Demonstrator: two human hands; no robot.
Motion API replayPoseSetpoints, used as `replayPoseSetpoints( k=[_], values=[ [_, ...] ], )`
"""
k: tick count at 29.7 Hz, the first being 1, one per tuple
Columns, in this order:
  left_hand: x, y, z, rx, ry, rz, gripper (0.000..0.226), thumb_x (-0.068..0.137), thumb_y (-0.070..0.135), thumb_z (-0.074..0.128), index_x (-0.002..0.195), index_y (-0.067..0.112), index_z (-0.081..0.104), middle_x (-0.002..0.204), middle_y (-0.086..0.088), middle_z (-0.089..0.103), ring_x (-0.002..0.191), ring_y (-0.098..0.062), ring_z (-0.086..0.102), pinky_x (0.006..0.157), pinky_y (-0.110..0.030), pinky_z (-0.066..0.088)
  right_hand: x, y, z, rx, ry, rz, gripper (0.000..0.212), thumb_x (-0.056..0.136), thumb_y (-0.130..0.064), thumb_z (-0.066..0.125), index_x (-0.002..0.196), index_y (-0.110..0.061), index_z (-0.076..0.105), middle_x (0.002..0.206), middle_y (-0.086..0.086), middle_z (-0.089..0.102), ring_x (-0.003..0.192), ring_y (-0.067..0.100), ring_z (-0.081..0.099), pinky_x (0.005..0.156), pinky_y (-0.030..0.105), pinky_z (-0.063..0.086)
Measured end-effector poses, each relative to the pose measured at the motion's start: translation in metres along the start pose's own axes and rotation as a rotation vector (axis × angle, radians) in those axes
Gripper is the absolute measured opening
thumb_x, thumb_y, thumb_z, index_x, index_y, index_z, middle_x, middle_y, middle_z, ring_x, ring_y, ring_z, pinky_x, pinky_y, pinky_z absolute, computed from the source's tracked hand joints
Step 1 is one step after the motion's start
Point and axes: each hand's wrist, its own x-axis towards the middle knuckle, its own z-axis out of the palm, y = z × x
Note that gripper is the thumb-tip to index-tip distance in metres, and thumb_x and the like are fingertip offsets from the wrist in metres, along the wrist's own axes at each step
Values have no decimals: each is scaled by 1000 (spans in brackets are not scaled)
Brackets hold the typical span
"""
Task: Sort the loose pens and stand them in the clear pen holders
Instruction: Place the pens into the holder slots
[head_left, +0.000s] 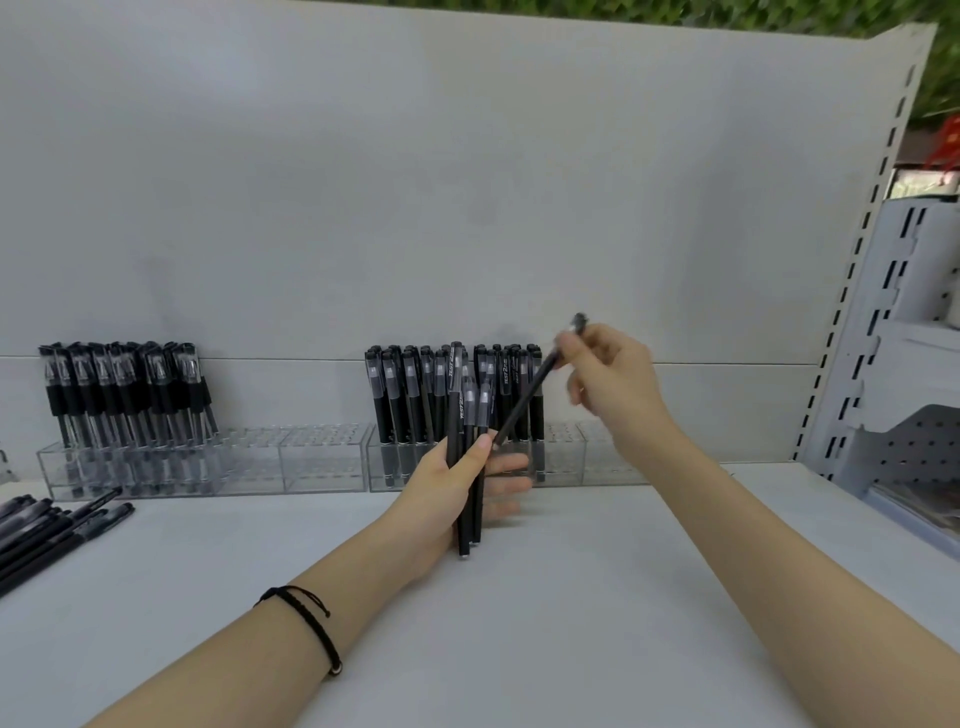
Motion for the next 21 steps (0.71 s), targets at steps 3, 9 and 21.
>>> replayPoseSetpoints(
  k=[3, 9, 21],
  values=[
    [-1, 1, -1, 85, 8, -28, 24, 100, 33, 46, 114, 19, 61, 83, -7, 75, 63, -17, 68, 56, -33, 58, 7, 5, -13, -29, 329, -110, 19, 100, -27, 48, 82, -28, 50, 80, -2, 60, 56, 15, 48, 56, 30, 44],
    [-1, 0, 0, 115, 15, -11, 22, 100, 34, 47, 111, 22, 62, 66, -1, 68, 49, -13, 54, 49, -26, 48, 13, 23, -20, -229, 335, -144, 20, 99, -31, 48, 80, -30, 49, 80, -12, 60, 67, 24, 53, 71, 47, 50],
    [1, -2, -2, 141, -9, 7, 24, 100, 36, 47, 116, 25, 62, 70, -1, 68, 50, -13, 53, 51, -26, 46, 12, 36, -8, -653, 15, -191, 19, 96, -34, 54, 97, -17, 63, 79, -10, 60, 65, 16, 53, 64, 33, 43]
  ],
)
